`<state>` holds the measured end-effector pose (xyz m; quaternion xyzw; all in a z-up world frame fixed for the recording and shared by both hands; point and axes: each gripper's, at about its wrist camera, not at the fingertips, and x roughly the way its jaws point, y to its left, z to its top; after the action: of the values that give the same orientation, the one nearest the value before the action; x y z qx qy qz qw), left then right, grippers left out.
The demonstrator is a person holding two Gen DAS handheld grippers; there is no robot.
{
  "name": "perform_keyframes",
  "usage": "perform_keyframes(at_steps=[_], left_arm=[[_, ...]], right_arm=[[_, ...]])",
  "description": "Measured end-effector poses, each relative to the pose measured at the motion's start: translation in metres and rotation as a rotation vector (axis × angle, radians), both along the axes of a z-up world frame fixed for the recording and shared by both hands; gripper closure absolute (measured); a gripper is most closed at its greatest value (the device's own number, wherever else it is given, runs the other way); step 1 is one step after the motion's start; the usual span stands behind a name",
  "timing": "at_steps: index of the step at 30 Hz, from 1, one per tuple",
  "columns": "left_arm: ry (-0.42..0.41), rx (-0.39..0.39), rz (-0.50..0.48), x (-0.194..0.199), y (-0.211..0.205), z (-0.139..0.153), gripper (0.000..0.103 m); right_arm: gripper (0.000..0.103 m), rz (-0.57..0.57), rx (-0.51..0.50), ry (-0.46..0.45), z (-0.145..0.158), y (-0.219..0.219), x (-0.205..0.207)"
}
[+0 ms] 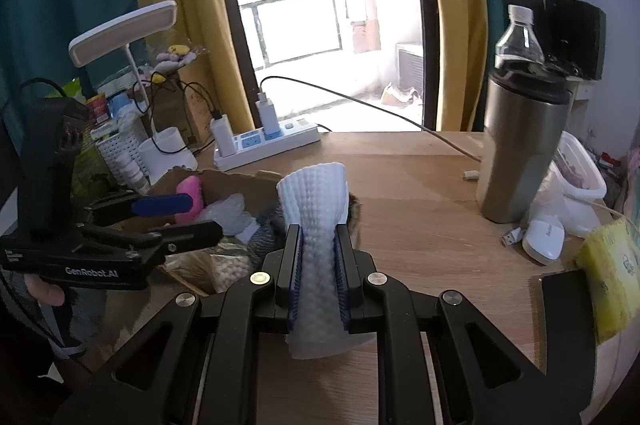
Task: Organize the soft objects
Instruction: 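Carry the glove with the left tool while the right tool carries the waffle strip into the box, then open both tools to release the glove and strip in the box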
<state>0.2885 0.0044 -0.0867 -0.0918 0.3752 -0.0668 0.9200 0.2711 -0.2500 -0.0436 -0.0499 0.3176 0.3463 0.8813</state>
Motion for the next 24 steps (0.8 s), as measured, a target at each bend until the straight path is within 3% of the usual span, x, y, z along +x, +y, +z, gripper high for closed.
perform_keyframes(at_steps=[10, 24], left_arm=[[-0.021, -0.019, 0.084, -0.030, 0.050, -0.003, 0.028], [-0.027, -0.052, 0.171, -0.050, 0.102, -0.012, 0.028]], right_arm=[[0.086, 0.053, -0.046, 0.003, 0.000, 0.045, -0.008], [0.086, 0.079, -0.108, 0.047, -0.022, 0.098, 0.003]])
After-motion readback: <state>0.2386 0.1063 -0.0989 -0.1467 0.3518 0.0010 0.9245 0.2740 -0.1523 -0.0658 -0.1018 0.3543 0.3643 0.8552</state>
